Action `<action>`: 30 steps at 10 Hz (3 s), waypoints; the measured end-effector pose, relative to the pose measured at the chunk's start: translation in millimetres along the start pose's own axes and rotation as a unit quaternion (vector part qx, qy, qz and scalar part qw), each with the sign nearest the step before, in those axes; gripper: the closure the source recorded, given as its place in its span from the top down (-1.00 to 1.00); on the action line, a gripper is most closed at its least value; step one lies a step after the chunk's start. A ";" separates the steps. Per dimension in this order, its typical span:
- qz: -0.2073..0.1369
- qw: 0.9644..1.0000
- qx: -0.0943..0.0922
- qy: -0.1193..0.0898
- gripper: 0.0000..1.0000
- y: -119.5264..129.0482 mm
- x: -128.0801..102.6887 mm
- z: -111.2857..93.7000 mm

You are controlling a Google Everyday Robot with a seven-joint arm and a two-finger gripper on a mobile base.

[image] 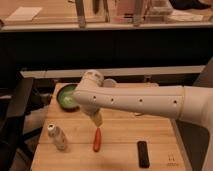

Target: Knock the bottle over

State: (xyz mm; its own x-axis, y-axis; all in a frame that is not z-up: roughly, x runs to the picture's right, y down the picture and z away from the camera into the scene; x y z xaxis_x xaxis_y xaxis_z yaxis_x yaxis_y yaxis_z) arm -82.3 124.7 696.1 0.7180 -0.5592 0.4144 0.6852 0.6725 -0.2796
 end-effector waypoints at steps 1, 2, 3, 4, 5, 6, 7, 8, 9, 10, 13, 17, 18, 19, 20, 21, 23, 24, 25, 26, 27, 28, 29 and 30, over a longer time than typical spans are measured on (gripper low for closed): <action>-0.006 1.000 0.001 -0.002 0.60 -1.1 -1.2 1.0; -0.010 1.000 0.004 -0.004 0.60 -2.5 -2.4 1.7; -0.016 1.000 0.007 -0.007 0.60 -4.6 -3.9 2.8; -0.020 1.000 0.009 -0.009 0.60 -6.3 -5.6 3.7; -0.024 1.000 0.010 -0.010 0.60 -7.1 -6.5 4.3; -0.028 0.999 0.011 -0.012 0.60 -7.9 -6.9 5.1; -0.033 0.999 0.013 -0.013 0.60 -9.4 -8.0 6.0; -0.037 0.999 0.015 -0.015 0.60 -10.6 -8.6 6.8; -0.041 0.999 0.016 -0.016 0.60 -11.9 -9.3 7.6; -0.047 0.999 0.018 -0.019 0.60 -14.1 -10.8 8.8; -0.057 0.998 0.022 -0.022 0.60 -17.1 -12.3 11.0; -0.077 0.996 0.029 -0.028 0.60 -23.7 -17.7 14.8; -0.080 0.996 0.029 -0.029 0.60 -24.5 -18.1 15.8; -0.084 0.996 0.031 -0.030 0.60 -25.6 -18.8 17.0; -0.089 0.995 0.033 -0.032 0.60 -27.7 -20.9 17.9; -0.092 0.995 0.033 -0.033 0.60 -29.1 -22.5 18.5; -0.097 0.994 0.034 -0.035 0.60 -31.2 -24.8 20.0; -0.100 0.994 0.035 -0.036 0.60 -32.5 -25.9 20.8; -0.102 0.994 0.036 -0.036 0.60 -33.2 -26.2 21.2; -0.104 0.993 0.036 -0.037 0.60 -34.0 -26.4 21.6; -0.106 0.993 0.037 -0.038 0.60 -34.9 -27.1 22.4; -0.109 0.993 0.038 -0.039 0.60 -36.1 -28.1 23.3; -0.112 0.992 0.039 -0.040 0.60 -36.8 -28.8 24.1; -0.114 0.992 0.039 -0.041 0.60 -37.6 -29.3 24.9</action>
State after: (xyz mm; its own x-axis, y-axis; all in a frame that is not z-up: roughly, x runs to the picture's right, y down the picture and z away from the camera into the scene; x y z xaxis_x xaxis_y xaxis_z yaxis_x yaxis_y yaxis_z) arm -132.2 127.9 716.0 0.5308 -0.6625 0.5285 0.8149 0.5704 -0.1034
